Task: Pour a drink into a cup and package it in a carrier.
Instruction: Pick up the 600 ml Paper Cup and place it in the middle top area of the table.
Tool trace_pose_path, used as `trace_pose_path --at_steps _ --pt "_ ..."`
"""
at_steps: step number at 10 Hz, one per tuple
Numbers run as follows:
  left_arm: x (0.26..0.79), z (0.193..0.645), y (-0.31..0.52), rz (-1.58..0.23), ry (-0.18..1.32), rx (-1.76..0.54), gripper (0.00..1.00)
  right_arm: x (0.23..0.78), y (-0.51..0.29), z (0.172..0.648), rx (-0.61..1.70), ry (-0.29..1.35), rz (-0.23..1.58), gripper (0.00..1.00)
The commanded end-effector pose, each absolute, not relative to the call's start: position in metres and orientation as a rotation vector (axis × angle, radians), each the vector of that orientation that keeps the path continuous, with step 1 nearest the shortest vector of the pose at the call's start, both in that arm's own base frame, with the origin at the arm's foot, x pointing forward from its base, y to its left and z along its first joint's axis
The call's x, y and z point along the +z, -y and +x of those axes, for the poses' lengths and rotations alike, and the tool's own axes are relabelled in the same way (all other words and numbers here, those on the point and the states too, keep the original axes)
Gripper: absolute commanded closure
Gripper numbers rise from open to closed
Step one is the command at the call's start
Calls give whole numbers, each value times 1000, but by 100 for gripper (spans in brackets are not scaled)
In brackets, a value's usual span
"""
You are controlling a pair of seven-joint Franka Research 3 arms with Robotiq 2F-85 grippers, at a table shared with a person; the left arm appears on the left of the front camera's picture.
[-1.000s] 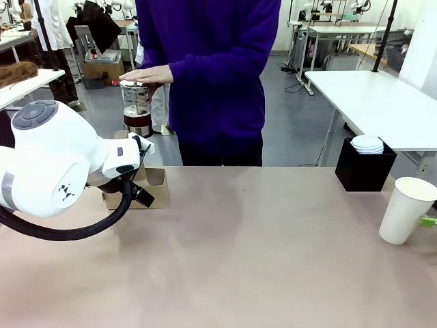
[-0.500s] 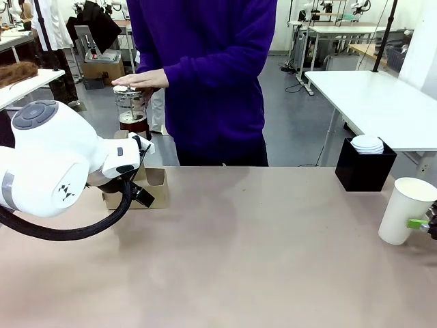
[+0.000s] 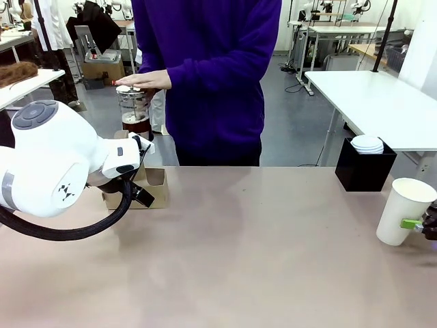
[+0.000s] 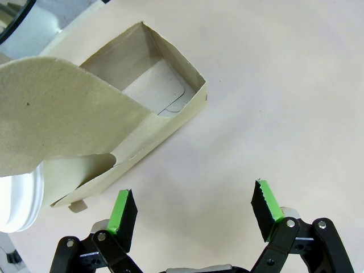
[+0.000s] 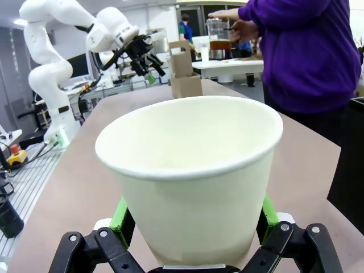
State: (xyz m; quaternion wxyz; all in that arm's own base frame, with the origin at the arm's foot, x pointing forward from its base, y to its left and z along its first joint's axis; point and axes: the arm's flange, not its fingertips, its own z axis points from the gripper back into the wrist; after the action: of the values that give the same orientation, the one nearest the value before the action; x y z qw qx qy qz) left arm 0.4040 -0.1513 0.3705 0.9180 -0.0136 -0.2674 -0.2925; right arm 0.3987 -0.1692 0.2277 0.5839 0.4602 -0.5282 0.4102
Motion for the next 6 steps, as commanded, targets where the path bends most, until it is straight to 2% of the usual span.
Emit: trace_pose_path --at_steps 1,4,5,6 --pt "371 404 151 -29 550 -601 0 228 156 402 948 1259 1043 0" --pt "371 404 151 -29 550 -601 0 226 151 403 965 1266 1058 0" --pt "371 404 151 -29 550 -601 0 227 153 404 960 1241 1071 20" --pt "371 404 151 -29 550 -601 0 227 158 404 951 1245 1081 20"
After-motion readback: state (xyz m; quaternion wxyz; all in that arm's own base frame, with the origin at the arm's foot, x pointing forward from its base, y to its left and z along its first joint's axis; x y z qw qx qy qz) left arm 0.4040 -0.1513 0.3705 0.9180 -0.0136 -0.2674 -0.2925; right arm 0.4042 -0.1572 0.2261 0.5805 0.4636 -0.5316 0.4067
